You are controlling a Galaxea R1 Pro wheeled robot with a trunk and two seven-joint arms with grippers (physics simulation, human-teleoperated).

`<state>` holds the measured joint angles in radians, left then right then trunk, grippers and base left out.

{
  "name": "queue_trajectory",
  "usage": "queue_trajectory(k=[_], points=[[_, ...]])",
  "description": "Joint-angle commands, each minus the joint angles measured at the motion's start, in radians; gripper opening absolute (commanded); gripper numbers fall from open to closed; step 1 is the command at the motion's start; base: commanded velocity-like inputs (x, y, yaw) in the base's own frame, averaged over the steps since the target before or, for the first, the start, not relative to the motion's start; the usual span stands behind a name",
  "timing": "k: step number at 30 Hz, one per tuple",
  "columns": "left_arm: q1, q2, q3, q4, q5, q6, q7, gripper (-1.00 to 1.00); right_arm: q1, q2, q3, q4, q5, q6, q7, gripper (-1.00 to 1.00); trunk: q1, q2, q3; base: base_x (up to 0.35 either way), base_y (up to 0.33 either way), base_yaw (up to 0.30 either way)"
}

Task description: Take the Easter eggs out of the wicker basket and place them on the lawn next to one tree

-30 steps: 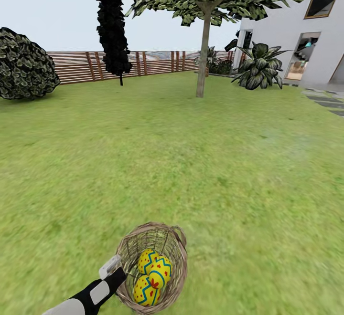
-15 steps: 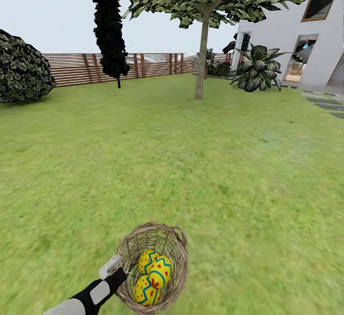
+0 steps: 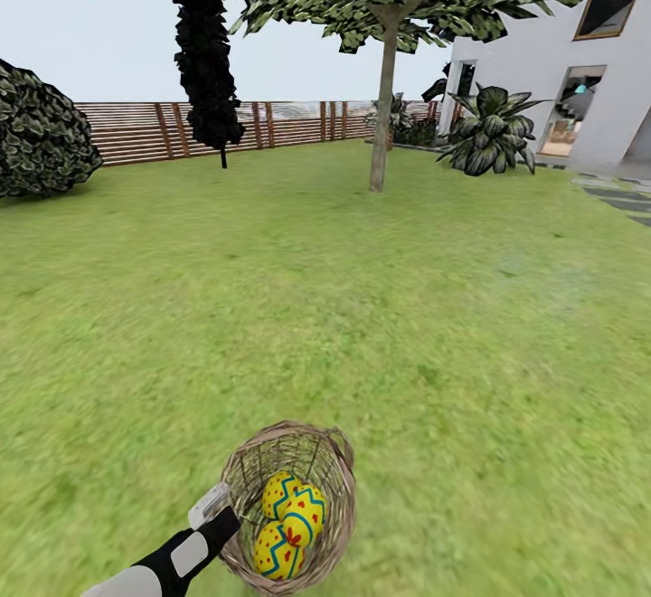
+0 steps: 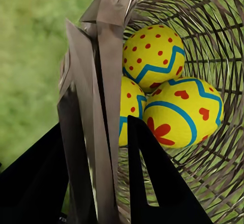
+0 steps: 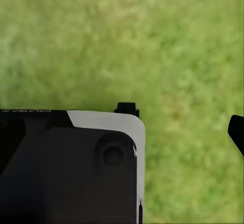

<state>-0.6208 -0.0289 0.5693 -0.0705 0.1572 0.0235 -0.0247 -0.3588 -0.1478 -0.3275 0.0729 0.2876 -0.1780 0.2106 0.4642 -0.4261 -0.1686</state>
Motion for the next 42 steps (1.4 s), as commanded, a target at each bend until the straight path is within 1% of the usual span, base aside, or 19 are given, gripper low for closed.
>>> queue_trajectory(k=[1,42], points=[[0.0,0.0,0.001,-0.002,0.012,0.003,-0.003,-1.0,-0.002,-0.001,-0.008,0.005,0.007,-0.007,0.001,1.0,0.001,-0.002,-0.002,0.34,0.0,0.0],[0.0,-0.002,0.001,-0.003,0.011,0.003,-0.003,-1.0,-0.002,-0.001,-0.008,0.005,0.007,-0.006,0.001,1.0,0.001,-0.002,-0.002,0.341,0.0,0.0]])
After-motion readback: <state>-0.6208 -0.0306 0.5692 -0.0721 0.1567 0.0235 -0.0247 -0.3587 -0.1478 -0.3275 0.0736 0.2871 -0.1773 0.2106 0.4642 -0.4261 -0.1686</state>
